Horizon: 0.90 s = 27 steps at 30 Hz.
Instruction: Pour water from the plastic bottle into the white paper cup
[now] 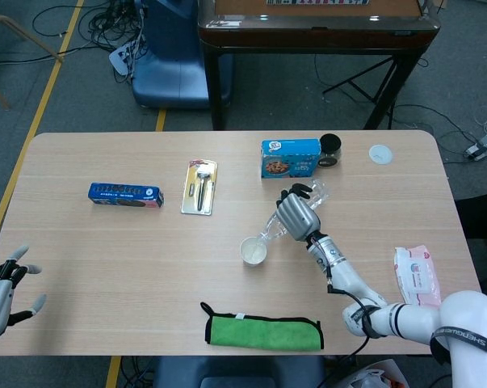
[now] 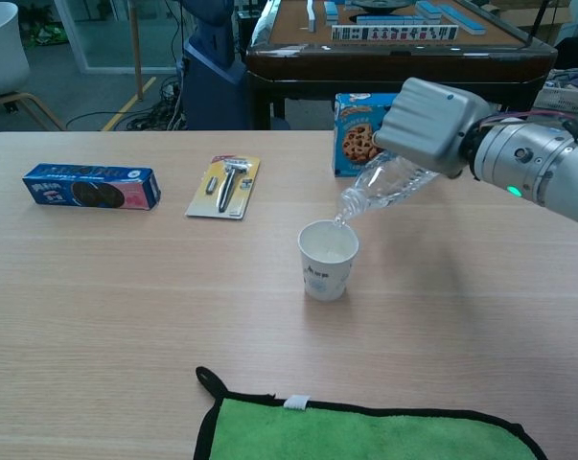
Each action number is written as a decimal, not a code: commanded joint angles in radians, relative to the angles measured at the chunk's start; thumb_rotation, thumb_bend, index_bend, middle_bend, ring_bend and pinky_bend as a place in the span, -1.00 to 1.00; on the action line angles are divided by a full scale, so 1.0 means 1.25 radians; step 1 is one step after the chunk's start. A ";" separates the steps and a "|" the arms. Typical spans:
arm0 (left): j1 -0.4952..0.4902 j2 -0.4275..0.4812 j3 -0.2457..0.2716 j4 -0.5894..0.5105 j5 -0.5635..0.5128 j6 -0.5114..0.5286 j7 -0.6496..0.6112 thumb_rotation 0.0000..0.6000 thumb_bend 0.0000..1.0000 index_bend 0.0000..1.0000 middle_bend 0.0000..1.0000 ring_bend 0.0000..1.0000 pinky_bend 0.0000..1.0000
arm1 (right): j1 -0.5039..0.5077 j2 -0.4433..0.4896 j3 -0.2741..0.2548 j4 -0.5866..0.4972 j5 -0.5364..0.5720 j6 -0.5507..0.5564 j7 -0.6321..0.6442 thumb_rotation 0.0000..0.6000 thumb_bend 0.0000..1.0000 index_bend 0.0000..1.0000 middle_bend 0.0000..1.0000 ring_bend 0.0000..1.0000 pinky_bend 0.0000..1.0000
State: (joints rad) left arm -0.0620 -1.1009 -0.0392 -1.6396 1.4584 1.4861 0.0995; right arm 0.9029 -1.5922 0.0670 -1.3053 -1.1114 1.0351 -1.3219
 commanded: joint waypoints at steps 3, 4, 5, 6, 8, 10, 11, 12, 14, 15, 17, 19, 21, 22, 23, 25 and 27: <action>0.000 0.000 0.000 0.000 0.000 0.000 0.000 1.00 -0.56 -0.24 -0.75 -0.49 0.09 | -0.008 -0.004 0.008 -0.003 0.019 0.005 0.018 1.00 -0.47 0.17 0.36 0.13 0.07; 0.000 0.000 0.000 0.000 0.000 0.000 0.000 1.00 -0.56 -0.24 -0.75 -0.49 0.09 | -0.010 -0.005 0.009 -0.003 0.022 0.006 0.023 1.00 -0.47 0.17 0.36 0.13 0.07; 0.000 0.000 0.000 0.000 0.000 -0.001 0.000 1.00 -0.56 -0.24 -0.75 -0.49 0.09 | -0.013 -0.007 0.013 -0.003 0.030 0.006 0.034 1.00 -0.47 0.17 0.36 0.13 0.07; -0.001 0.000 0.000 0.000 0.000 -0.001 0.000 1.00 -0.56 -0.24 -0.75 -0.49 0.09 | -0.016 -0.009 0.017 -0.005 0.038 0.005 0.046 1.00 -0.47 0.17 0.36 0.13 0.07; 0.000 0.000 0.000 0.000 -0.001 -0.001 0.000 1.00 -0.56 -0.24 -0.75 -0.49 0.09 | -0.022 -0.012 0.024 -0.006 0.049 0.003 0.075 1.00 -0.47 0.17 0.36 0.13 0.07; 0.000 0.000 0.000 0.001 -0.001 -0.001 0.000 1.00 -0.56 -0.24 -0.75 -0.49 0.09 | -0.031 -0.016 0.034 -0.009 0.063 -0.002 0.119 1.00 -0.47 0.17 0.36 0.13 0.07; 0.000 0.000 0.000 0.001 -0.001 -0.001 0.001 1.00 -0.56 -0.24 -0.75 -0.49 0.09 | -0.035 -0.018 0.039 -0.011 0.070 -0.005 0.141 1.00 -0.47 0.17 0.36 0.13 0.07; 0.000 -0.001 0.000 0.001 -0.001 -0.001 0.001 1.00 -0.56 -0.24 -0.75 -0.49 0.09 | -0.038 -0.019 0.043 -0.013 0.075 -0.008 0.162 1.00 -0.47 0.17 0.36 0.13 0.07; 0.000 -0.001 0.000 0.001 -0.001 -0.002 0.001 1.00 -0.56 -0.24 -0.75 -0.49 0.09 | -0.044 -0.020 0.047 -0.011 0.073 -0.011 0.203 1.00 -0.47 0.17 0.36 0.13 0.07; 0.000 -0.001 0.000 0.002 -0.001 -0.002 0.001 1.00 -0.56 -0.24 -0.75 -0.49 0.09 | -0.047 -0.021 0.047 -0.007 0.066 -0.010 0.224 1.00 -0.47 0.17 0.36 0.13 0.07; 0.000 -0.001 0.001 0.002 -0.001 -0.002 0.002 1.00 -0.56 -0.24 -0.75 -0.49 0.09 | -0.054 -0.023 0.048 -0.003 0.056 -0.009 0.265 1.00 -0.47 0.17 0.36 0.13 0.07; 0.000 -0.002 0.001 0.002 -0.001 -0.002 0.003 1.00 -0.56 -0.24 -0.75 -0.49 0.09 | -0.066 -0.026 0.054 0.001 0.046 -0.007 0.328 1.00 -0.47 0.17 0.36 0.13 0.07; 0.000 -0.002 0.001 0.002 -0.002 -0.002 0.004 1.00 -0.56 -0.24 -0.75 -0.49 0.09 | -0.079 -0.028 0.062 0.006 0.034 -0.004 0.402 1.00 -0.47 0.17 0.36 0.13 0.07; 0.000 -0.002 0.001 0.002 -0.002 -0.003 0.005 1.00 -0.56 -0.24 -0.75 -0.49 0.09 | -0.085 -0.029 0.065 0.010 0.026 -0.001 0.435 1.00 -0.47 0.17 0.36 0.13 0.07; 0.000 -0.002 0.001 0.002 -0.002 -0.003 0.005 1.00 -0.56 -0.24 -0.75 -0.49 0.09 | -0.091 -0.030 0.067 0.015 0.017 0.002 0.469 1.00 -0.47 0.17 0.36 0.13 0.07; -0.001 -0.002 0.002 0.001 -0.003 -0.005 0.007 1.00 -0.56 -0.24 -0.75 -0.49 0.09 | -0.107 -0.033 0.071 0.028 -0.003 0.009 0.548 1.00 -0.47 0.17 0.36 0.13 0.07; -0.001 -0.003 0.002 0.002 -0.003 -0.006 0.008 1.00 -0.56 -0.24 -0.75 -0.49 0.09 | -0.123 -0.036 0.075 0.043 -0.022 0.017 0.634 1.00 -0.47 0.17 0.36 0.13 0.07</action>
State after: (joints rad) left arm -0.0634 -1.1042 -0.0367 -1.6374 1.4544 1.4782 0.1098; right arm 0.7901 -1.6282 0.1455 -1.2829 -1.0923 1.0397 -0.6789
